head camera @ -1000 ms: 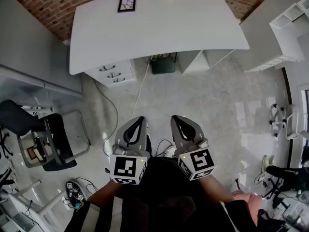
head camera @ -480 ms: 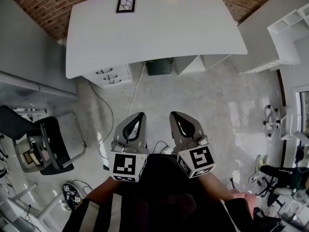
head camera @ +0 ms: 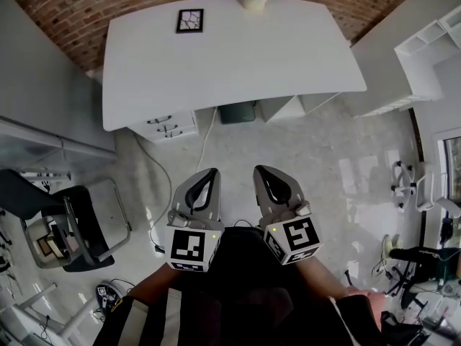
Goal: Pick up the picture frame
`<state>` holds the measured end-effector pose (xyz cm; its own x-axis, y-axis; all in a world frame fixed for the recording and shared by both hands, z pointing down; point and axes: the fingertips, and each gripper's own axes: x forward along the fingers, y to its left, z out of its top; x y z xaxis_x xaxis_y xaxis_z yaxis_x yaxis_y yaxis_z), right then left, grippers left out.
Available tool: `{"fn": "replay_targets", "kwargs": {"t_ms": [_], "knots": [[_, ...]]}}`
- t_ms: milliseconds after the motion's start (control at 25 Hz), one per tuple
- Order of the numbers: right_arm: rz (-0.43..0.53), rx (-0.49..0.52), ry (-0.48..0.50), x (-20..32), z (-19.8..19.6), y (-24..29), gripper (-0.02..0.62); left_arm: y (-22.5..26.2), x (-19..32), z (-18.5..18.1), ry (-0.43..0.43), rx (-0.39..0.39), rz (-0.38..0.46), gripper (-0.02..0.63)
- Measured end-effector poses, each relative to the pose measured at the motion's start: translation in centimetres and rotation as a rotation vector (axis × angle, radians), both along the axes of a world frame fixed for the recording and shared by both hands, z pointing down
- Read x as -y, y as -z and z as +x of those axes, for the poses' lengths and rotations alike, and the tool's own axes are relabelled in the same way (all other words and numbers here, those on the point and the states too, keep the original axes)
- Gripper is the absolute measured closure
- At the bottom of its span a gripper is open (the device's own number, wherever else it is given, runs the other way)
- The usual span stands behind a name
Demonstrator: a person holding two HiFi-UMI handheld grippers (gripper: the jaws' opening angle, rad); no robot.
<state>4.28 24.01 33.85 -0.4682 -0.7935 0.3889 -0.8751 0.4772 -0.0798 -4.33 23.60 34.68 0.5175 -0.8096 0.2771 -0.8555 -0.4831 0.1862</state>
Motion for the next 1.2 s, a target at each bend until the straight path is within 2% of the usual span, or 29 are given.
{"fn": "replay_targets", "kwargs": {"t_ms": [280, 600, 1200], "knots": [[0.015, 0.000, -0.006, 1.2, -1.4, 0.6, 0.594, 0.8, 1.3, -1.3, -0.003, -0.008, 0.028, 0.607], [0.012, 0.011, 0.017, 2.0, -2.2, 0.7, 0.594, 0.9, 1.8, -2.3, 0.031, 0.001, 0.017, 0.607], [-0.007, 0.065, 0.168, 10.2, -0.8, -0.5, 0.594, 0.6, 8.8, -0.5, 0.164, 0.057, -0.026, 0.607]]}}
